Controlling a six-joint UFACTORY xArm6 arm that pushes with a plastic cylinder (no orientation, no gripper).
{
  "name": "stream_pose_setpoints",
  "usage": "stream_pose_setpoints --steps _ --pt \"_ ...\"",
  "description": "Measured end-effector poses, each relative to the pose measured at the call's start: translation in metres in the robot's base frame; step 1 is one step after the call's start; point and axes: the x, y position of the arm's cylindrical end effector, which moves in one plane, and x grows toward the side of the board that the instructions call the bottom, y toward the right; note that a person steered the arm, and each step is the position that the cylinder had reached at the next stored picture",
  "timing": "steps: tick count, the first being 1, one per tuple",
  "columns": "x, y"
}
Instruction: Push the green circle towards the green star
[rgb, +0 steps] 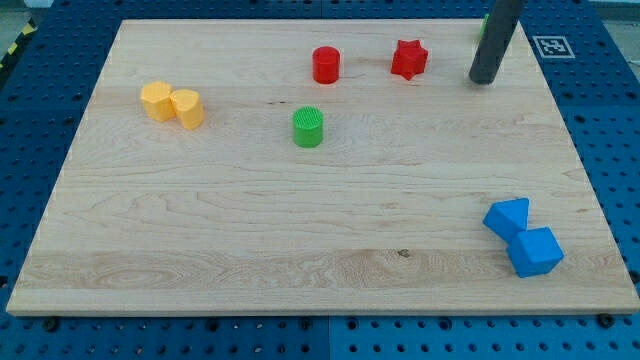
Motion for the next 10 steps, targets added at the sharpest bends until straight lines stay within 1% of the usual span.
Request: stream_pose_setpoints --steps 1,3,4,5,6,7,9,10 --pt "0.047 -0.044" --pt "0.136 -0.168" --pt "0.155 -0.24" --pt "0.151 -0.306" --pt "0.124 -0.318" --pt "0.109 -0.308" --pt "0.098 -0.302" --pt "0.097 -0.284"
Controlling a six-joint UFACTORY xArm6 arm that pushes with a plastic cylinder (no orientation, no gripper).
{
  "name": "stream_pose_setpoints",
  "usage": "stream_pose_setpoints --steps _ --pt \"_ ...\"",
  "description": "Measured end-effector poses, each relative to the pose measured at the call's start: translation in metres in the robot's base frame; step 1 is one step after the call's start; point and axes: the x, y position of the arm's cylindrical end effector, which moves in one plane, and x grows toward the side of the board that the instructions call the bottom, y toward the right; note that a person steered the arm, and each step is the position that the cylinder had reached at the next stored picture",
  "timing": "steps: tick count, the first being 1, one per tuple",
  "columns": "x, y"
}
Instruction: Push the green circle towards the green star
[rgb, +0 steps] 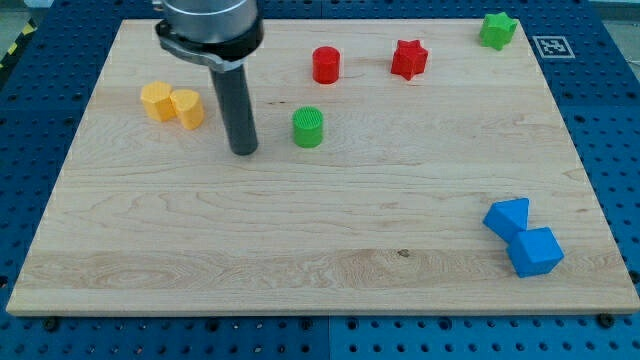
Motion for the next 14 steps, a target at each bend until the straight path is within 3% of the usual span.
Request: stream_pose_setpoints --steps 3,7,10,14 --pt "-0.019 0.11" --pt "-0.053 0.078" --pt "-0.072 0.187" --pt "-0.084 0.271"
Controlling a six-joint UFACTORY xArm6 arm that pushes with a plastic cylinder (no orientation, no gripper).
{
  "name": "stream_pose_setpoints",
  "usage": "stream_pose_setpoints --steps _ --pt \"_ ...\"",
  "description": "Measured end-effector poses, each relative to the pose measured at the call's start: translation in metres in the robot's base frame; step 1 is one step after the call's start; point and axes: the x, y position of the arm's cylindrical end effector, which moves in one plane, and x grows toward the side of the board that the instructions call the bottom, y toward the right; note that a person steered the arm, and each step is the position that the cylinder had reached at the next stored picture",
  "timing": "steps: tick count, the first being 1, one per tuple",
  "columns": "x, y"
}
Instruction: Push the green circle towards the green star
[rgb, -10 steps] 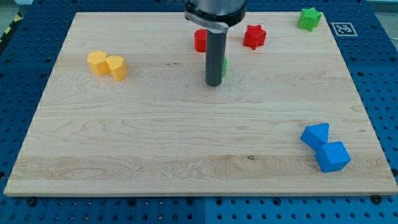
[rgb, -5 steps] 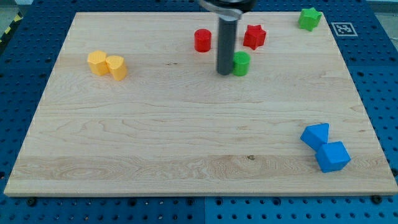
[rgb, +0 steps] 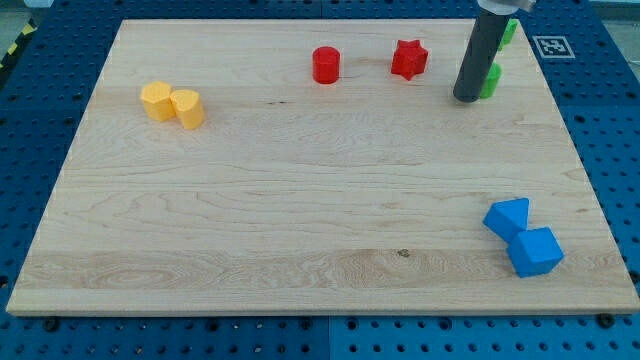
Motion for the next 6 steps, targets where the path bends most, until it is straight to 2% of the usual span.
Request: stream_pose_setpoints --steps 3,6 --pt "0.0 0.019" --pt "-0.036 0.024"
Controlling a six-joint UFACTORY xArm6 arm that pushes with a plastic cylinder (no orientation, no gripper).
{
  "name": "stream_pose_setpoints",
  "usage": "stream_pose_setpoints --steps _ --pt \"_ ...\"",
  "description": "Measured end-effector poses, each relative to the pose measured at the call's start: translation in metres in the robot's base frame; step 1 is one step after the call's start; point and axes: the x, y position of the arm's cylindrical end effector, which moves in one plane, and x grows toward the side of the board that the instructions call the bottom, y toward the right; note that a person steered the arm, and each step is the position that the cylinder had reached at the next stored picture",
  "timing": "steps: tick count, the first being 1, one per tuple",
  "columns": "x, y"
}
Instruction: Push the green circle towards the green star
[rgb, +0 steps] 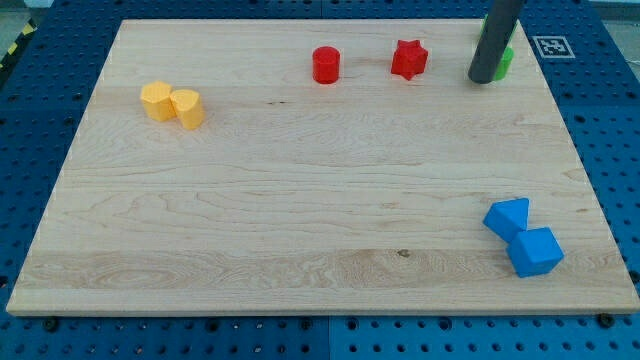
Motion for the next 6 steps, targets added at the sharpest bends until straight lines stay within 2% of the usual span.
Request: stream_pose_setpoints --steps 4,5,6 --pt "-0.048 0.001" --pt "-0.054 -0.024" --pt "-0.054 -0.077"
